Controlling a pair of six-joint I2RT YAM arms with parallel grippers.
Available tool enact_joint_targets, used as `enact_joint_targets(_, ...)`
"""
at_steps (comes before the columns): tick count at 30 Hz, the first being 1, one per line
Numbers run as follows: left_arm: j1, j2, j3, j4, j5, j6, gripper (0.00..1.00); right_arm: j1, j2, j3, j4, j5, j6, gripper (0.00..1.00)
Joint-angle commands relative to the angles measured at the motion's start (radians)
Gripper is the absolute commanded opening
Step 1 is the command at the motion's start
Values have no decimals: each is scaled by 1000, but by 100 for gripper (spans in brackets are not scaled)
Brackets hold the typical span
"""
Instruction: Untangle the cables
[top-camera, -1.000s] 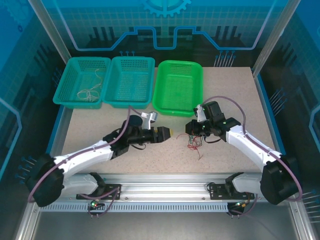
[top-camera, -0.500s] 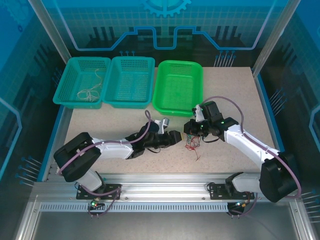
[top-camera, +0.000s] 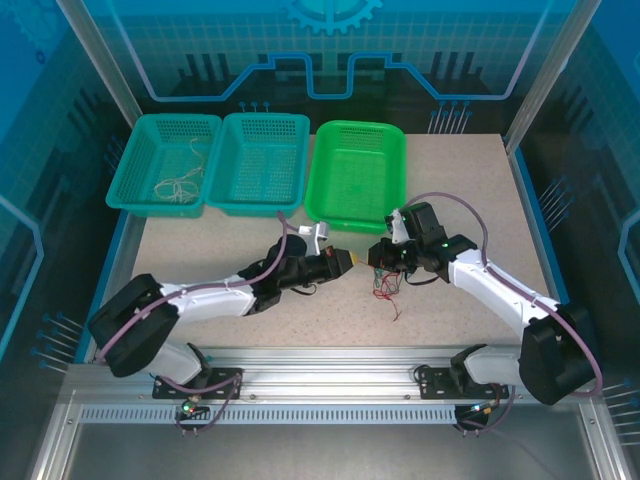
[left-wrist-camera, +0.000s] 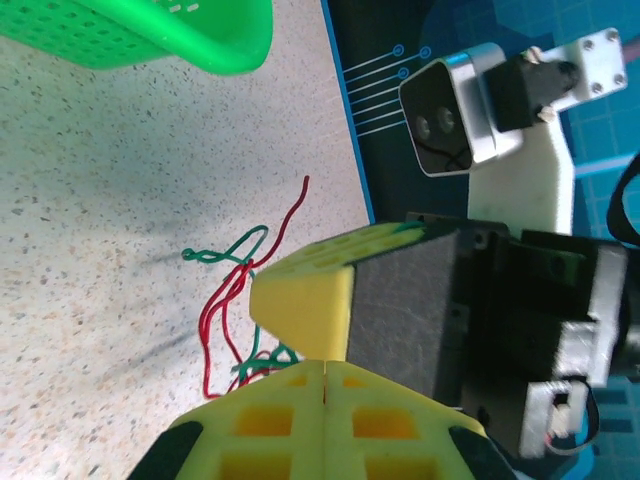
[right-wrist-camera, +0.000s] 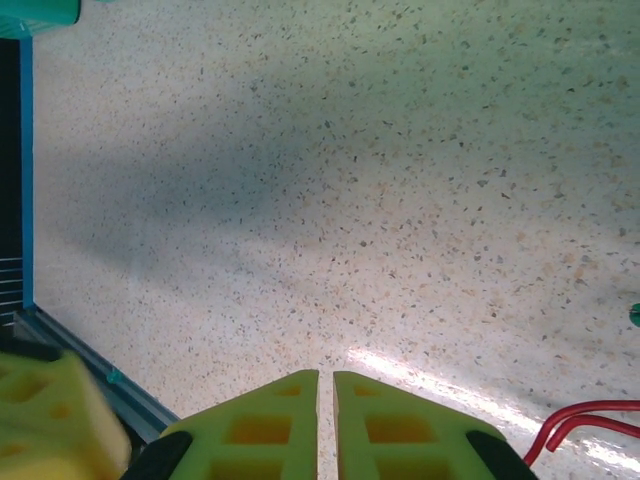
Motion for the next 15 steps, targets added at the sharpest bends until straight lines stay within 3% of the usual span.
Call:
enact_joint_targets(1, 33, -130, 41, -174, -17, 110, 0, -52, -43, -14, -56, 73, 14, 7)
enact_joint_targets(5, 102, -322, 41, -433, -83, 186, 0, -206, -88, -62, -110, 144, 20, 8)
enact_joint_targets(11, 281, -557, 61, -802, -80, 276, 0, -494, -159, -151, -158, 155, 43, 5)
enact_joint_targets(15, 347, -630, 33, -891, -59, 291, 0, -535, -170, -182, -155, 148, 25, 9)
